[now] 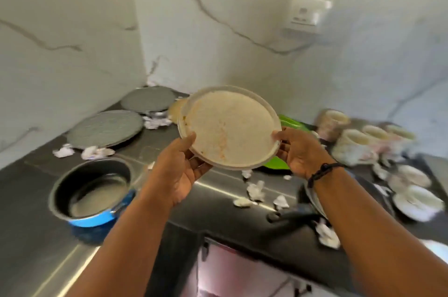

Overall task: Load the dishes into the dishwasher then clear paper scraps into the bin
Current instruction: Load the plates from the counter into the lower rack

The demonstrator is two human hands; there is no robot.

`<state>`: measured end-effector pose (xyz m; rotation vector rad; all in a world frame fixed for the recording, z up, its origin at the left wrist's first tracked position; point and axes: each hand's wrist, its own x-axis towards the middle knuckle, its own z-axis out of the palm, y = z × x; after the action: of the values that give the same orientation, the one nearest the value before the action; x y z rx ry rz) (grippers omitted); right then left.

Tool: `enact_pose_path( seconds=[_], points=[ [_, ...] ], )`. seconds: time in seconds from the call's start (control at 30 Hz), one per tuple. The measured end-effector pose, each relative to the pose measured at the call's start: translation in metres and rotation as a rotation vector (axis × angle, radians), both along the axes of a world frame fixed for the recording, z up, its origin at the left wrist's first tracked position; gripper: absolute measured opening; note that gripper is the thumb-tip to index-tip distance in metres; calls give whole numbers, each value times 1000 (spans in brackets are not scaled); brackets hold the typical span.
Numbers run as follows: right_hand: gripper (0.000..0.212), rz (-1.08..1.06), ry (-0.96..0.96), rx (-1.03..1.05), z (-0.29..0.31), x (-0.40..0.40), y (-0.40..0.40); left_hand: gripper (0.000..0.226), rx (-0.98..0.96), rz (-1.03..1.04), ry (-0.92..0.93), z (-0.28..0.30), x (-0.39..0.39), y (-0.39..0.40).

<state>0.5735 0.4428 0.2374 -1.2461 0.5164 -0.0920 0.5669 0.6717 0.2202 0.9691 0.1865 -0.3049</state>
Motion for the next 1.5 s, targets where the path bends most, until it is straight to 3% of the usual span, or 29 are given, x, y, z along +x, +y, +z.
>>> enact_pose_path(
  seconds=[0.13, 0.4, 0.6, 0.73, 0.87, 0.97, 1.17, 1.33, 1.5],
  points=[
    [19, -145, -26, 16, -3, -104, -89, 33, 53, -167, -10, 0, -46, -81],
    [30, -574, 14, 15, -36, -413, -247, 36, 184, -643, 0, -36, -232, -299],
    [26, -965, 83, 50, -65, -624, -284, 34, 283, -1107, -37, -61, -377, -421],
    [24, -1220, 149, 3, -74, -732, -275, 13, 339, -1371, -131, -71, -465, -471],
    [31, -1417, 242, -67, -90, -797, -267, 23, 427, -1527, -352, -90, -515, -502],
    [23, -1438, 382, -208, -100, -819, -271, 18, 458, -1565, -538, -96, -533, -519],
    [8, -1429, 833, -643, -116, -833, -293, 15, 469, -1580, -1160, -107, -546, -575],
    [12, -1433, 974, -734, -141, -840, -300, 16, 439, -1607, -1299, -134, -563, -627],
    [5, -1344, 1148, -667, -172, -866, -303, 15, 487, -1713, -1388, -173, -601, -673]
  ],
)
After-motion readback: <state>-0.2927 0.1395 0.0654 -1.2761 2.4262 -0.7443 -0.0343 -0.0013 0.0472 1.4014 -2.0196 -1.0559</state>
